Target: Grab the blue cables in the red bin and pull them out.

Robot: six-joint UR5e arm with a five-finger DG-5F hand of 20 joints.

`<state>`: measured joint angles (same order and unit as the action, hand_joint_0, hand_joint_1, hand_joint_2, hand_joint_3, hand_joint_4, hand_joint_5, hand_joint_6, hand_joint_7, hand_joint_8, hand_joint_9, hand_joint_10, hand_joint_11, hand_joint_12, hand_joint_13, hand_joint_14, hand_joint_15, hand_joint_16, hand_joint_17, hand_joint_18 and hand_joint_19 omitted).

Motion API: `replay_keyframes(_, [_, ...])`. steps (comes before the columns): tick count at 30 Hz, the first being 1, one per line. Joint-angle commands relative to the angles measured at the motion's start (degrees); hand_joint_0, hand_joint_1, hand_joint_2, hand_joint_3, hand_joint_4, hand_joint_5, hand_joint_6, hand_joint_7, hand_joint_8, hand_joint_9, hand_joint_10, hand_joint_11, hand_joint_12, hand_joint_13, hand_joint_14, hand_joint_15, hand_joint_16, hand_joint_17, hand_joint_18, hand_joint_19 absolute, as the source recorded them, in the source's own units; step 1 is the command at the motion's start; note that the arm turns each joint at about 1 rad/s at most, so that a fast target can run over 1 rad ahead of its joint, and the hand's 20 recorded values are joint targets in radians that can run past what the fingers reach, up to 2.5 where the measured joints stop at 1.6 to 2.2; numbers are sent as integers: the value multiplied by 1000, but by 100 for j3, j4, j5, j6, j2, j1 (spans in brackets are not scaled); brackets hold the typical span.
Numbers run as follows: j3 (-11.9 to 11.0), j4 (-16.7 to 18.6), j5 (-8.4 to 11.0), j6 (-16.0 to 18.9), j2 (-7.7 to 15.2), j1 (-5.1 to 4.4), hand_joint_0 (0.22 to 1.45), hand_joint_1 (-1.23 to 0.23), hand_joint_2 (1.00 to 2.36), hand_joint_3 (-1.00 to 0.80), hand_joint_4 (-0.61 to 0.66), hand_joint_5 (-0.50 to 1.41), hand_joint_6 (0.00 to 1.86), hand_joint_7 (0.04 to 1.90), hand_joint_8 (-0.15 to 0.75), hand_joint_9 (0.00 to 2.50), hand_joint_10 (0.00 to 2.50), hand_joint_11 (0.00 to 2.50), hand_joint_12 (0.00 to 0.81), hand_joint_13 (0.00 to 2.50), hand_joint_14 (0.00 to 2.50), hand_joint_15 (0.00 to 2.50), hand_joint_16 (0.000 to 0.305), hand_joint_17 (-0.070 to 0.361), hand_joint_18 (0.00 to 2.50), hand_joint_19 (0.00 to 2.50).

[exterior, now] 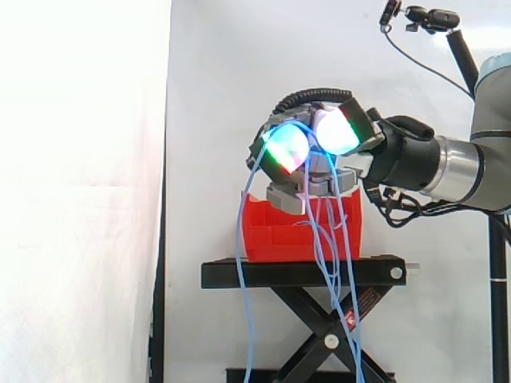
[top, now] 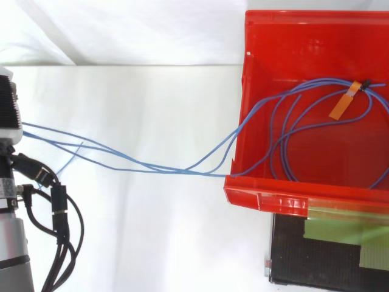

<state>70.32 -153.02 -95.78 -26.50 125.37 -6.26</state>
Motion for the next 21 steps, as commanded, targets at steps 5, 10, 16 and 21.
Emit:
replay_keyframes(5, [-1, 0, -2, 0, 5, 2, 688, -875, 1000, -1000, 235, 1018, 18, 580, 90, 1420, 29, 1867, 434, 1679, 123, 1613, 50, 113, 1028, 1072])
replay_keyframes(10, [-1, 0, -11, 0, 5, 2, 679, -880, 1000, -1000, 274, 1072, 17, 585, 95, 1443, 30, 1798, 433, 1701, 116, 1624, 50, 113, 1037, 1053])
replay_keyframes(16, [-1, 0, -29, 0, -4, 11, 731, -922, 1000, -1000, 275, 1158, 10, 725, 84, 1461, 34, 1755, 414, 1696, 71, 1665, 47, 105, 1026, 1068])
replay_keyframes(21, [-1, -9, -73, 0, -4, 20, 762, -935, 1000, -1000, 271, 1177, 6, 785, 75, 1463, 35, 1760, 405, 1701, 45, 1682, 45, 100, 1019, 1069])
